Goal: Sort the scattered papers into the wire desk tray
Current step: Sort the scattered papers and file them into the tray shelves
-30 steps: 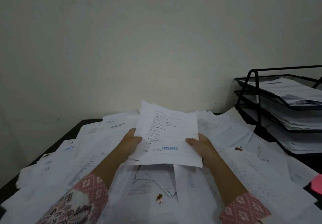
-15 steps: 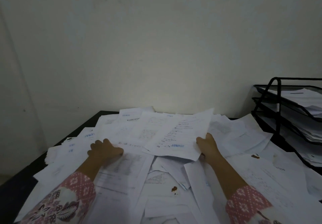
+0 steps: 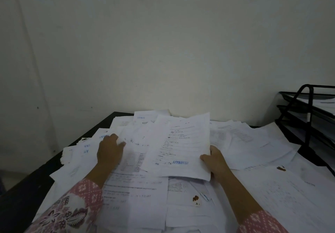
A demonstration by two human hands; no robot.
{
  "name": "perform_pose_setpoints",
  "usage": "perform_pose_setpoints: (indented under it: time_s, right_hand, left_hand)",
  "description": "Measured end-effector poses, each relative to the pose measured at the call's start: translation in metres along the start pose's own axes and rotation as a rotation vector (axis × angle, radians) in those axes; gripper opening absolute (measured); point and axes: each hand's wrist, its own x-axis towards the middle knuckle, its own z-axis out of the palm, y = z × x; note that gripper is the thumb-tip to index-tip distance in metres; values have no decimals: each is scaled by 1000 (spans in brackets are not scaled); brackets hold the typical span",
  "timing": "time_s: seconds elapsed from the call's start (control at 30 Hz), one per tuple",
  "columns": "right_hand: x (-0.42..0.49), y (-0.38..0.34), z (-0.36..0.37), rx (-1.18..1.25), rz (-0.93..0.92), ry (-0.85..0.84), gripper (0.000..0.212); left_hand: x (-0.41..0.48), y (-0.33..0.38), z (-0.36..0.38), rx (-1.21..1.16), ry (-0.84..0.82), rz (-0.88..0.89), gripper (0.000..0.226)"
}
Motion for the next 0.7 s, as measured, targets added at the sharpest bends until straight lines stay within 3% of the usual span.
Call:
perform_pose_setpoints:
  time_s: [0.13, 0.33, 0.53, 0.7]
  right_hand:
    - [-4, -2, 10, -77, -71, 1, 39]
    - [-9, -1, 26, -134, -180, -15, 40]
    - [-12, 2, 32, -185, -298, -26, 38]
    - [-14, 5, 38, -228, -347, -20, 46]
  left_hand:
    - [2, 1, -2, 91, 153, 105, 22]
    - [9, 6, 5, -179, 53, -22, 24]
    - [20, 10, 10, -383, -167, -235, 22]
    - [22, 14, 2, -509, -467, -284, 51]
